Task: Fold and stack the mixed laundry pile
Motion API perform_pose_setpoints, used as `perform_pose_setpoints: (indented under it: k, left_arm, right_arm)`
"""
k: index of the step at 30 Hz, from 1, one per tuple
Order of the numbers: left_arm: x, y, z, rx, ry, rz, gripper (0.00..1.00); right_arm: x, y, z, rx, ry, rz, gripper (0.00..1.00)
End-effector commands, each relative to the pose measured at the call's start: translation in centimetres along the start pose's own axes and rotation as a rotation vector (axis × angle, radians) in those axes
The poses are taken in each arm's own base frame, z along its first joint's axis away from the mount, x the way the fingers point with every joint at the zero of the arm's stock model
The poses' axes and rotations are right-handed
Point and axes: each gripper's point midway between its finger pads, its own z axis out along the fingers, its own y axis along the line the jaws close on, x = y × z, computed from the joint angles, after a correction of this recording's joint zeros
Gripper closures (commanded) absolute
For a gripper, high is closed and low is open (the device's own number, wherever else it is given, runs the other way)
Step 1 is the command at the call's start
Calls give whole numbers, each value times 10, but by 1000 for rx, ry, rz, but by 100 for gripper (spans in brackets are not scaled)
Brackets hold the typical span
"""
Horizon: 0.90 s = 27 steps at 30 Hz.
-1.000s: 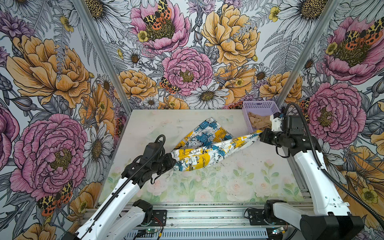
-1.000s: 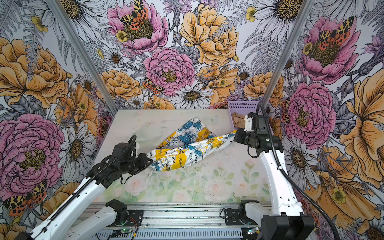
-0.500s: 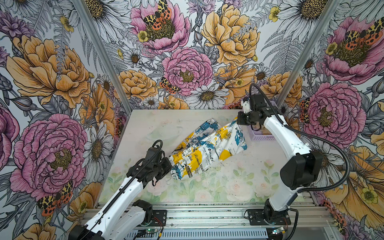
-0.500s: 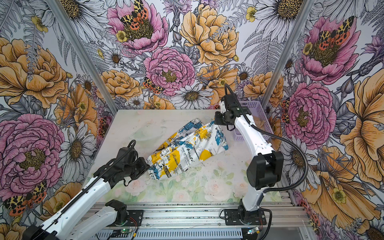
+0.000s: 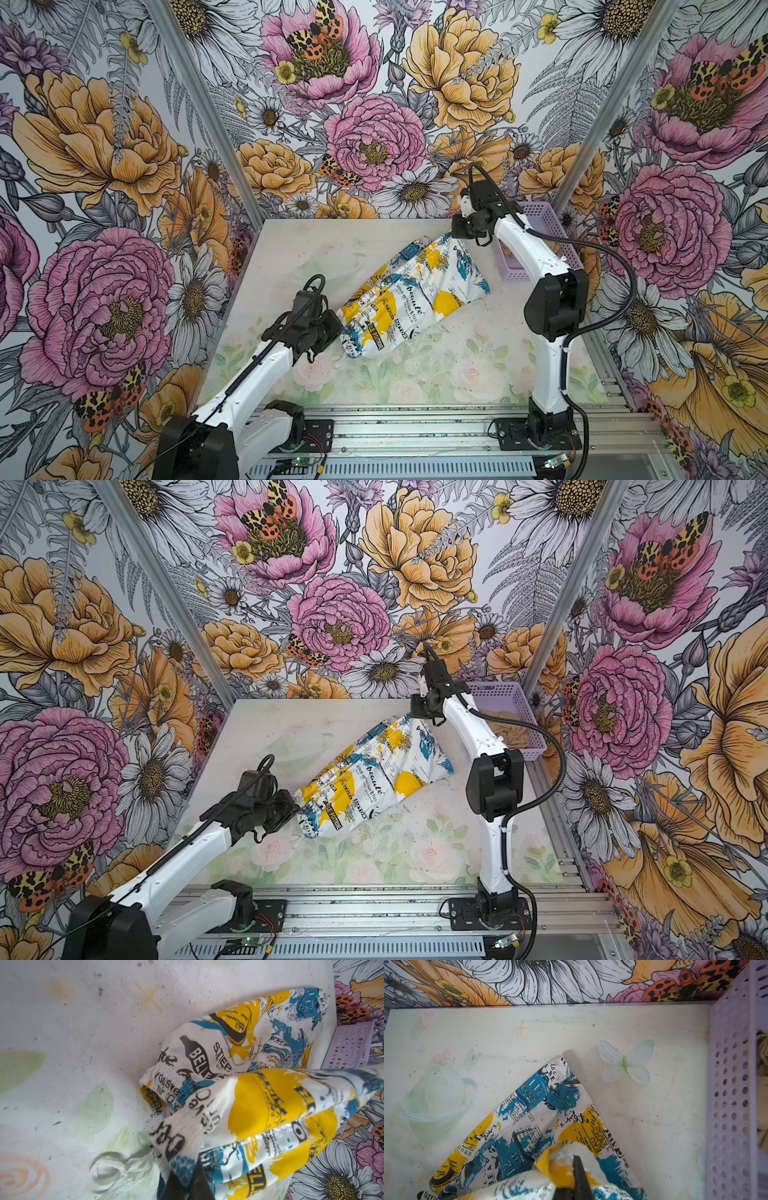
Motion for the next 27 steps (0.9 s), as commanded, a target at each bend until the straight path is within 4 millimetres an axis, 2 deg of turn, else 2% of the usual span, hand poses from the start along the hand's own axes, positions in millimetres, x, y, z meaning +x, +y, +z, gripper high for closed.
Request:
perform_pose_setpoints:
  k: [1, 9, 16, 20, 27]
  left_arm:
    - [-1, 14, 11, -30, 5, 6, 100]
    - [-7, 25, 26, -82, 16, 26, 100]
    - [-8, 34, 31, -110, 22, 23, 100]
    - [-5, 40, 35, -128, 33, 17, 100]
    - [1, 51, 44, -165, 61, 16, 100]
  right_arm:
    - [-26, -10, 7, 45, -80, 15, 100]
    - [-28, -5, 46, 26, -60, -1, 100]
    - [-30, -7, 80, 29, -56, -3, 100]
    - [-23, -9, 106, 16, -31, 6, 100]
    - [6, -15, 157, 22, 40, 13, 100]
